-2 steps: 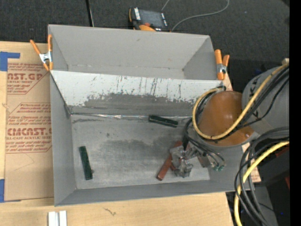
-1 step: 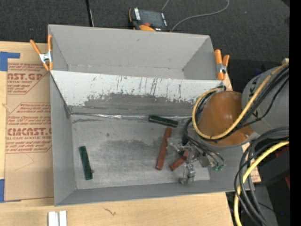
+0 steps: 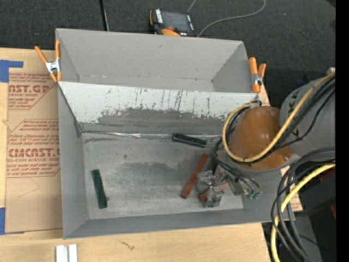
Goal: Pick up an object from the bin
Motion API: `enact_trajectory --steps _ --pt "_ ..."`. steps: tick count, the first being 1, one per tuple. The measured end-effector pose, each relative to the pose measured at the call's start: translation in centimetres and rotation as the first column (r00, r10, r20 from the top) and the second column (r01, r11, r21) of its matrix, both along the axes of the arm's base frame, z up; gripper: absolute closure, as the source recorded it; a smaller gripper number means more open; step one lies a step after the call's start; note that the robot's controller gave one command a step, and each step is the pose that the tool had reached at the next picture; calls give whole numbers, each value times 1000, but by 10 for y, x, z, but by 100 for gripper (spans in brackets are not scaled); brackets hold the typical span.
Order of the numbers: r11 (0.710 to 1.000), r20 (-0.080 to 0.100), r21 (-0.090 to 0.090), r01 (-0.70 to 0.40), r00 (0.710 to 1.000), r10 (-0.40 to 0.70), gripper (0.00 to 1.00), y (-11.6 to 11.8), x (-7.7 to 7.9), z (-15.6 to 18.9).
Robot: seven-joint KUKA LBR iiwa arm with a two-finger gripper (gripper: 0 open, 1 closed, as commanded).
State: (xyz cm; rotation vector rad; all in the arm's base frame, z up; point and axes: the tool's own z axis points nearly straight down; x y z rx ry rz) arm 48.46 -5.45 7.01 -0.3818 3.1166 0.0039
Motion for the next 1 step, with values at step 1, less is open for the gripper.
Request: enact_trajectory --steps 1 --pt "999 8 -3 38 999 -38 100 -5 21 161"
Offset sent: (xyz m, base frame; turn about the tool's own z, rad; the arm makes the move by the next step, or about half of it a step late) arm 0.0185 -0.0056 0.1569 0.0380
